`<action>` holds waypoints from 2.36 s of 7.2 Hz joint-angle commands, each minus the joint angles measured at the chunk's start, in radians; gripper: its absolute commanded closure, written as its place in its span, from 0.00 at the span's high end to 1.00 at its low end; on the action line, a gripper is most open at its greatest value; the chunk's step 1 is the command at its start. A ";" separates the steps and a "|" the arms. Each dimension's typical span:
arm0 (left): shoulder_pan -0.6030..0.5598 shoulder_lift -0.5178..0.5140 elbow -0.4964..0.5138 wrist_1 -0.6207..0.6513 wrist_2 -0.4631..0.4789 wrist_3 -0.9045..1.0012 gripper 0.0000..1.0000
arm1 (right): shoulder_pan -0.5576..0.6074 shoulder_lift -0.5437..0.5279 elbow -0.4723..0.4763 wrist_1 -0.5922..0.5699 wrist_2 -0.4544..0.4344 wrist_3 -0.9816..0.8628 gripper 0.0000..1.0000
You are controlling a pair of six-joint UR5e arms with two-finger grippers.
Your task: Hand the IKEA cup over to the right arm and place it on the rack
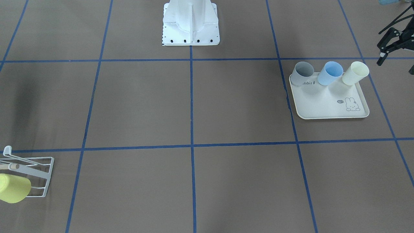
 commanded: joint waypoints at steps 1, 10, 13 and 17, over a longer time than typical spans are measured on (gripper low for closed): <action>0.000 0.000 0.000 0.000 0.000 0.000 1.00 | -0.028 -0.001 -0.027 0.027 -0.030 0.001 0.00; 0.000 -0.002 -0.001 0.000 -0.001 0.000 1.00 | -0.076 -0.013 -0.027 0.028 -0.066 0.002 0.00; 0.000 -0.002 -0.001 0.000 -0.001 0.000 1.00 | -0.077 -0.013 -0.025 0.028 -0.067 0.004 0.16; 0.000 -0.002 -0.001 0.000 -0.001 0.000 1.00 | -0.079 -0.013 -0.027 0.028 -0.082 -0.001 0.67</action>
